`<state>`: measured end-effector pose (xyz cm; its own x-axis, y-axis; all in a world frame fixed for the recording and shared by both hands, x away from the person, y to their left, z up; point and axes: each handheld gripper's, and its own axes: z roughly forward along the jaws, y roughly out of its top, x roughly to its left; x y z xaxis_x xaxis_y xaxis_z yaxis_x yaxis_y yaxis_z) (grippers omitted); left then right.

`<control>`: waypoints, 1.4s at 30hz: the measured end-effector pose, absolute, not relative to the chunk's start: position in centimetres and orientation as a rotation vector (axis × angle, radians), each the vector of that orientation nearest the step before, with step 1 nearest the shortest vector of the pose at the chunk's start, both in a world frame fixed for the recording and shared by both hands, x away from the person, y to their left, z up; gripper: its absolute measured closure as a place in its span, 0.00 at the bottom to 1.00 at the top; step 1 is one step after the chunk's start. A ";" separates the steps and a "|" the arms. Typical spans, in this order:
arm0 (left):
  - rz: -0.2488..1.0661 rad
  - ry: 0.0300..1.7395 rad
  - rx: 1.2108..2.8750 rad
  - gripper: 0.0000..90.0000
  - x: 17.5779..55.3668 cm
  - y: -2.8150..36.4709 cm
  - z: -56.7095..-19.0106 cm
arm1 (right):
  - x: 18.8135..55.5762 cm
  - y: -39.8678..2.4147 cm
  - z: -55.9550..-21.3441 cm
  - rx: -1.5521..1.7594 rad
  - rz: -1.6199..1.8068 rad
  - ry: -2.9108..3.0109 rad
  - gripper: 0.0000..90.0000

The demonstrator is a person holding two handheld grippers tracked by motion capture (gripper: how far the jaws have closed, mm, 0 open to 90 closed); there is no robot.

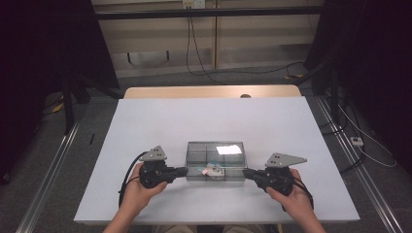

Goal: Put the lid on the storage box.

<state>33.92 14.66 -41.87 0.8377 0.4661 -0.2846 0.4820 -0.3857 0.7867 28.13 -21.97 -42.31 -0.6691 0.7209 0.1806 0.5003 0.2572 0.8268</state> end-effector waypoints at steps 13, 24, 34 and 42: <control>-0.016 0.696 2.045 1.00 33.6 14.8 -42.0 | 27.5 -22.3 -42.5 1.142 1.366 2.298 0.98; -0.014 0.693 2.063 1.00 33.4 14.8 -42.2 | 27.6 -22.4 -42.8 1.144 1.348 2.301 0.98; -0.014 0.700 2.085 0.99 33.3 14.9 -42.6 | 27.6 -22.4 -43.1 1.132 1.304 2.311 0.97; -0.008 0.751 2.031 0.73 33.6 16.5 -42.3 | 27.9 -23.5 -43.3 1.169 1.274 2.271 0.68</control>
